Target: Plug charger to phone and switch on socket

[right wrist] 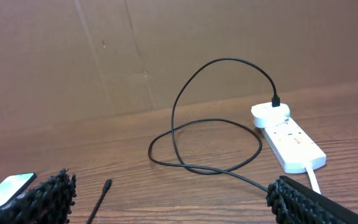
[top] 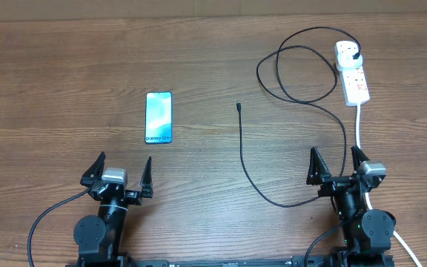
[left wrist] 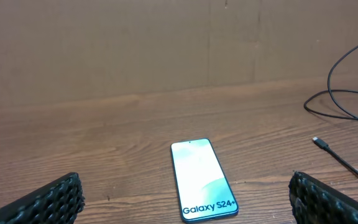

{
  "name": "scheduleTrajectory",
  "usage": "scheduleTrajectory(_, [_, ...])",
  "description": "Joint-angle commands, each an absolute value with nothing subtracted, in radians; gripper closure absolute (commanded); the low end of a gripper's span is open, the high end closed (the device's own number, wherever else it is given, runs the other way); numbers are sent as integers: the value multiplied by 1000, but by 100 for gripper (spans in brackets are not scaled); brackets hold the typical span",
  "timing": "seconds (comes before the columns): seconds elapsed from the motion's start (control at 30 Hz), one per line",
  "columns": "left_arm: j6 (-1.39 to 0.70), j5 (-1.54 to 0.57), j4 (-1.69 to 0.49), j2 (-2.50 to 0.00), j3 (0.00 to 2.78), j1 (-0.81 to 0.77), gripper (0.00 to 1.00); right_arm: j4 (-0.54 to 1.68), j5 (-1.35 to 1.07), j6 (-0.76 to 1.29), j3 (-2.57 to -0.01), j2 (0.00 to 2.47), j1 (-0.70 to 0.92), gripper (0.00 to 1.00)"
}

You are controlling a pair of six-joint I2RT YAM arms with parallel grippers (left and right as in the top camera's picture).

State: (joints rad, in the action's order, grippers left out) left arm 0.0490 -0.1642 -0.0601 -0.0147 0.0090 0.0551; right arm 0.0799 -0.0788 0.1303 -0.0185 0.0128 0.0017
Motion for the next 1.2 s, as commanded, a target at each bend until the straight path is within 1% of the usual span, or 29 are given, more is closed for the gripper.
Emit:
scheduleTrajectory(0.0, [64, -173, -62, -4, 5, 58, 0, 76, -79, 129, -8, 3, 6, 0])
scheduleTrajectory(1.17, [53, -177, -47, -4, 5, 58, 0, 76, -80, 129, -8, 3, 6, 0])
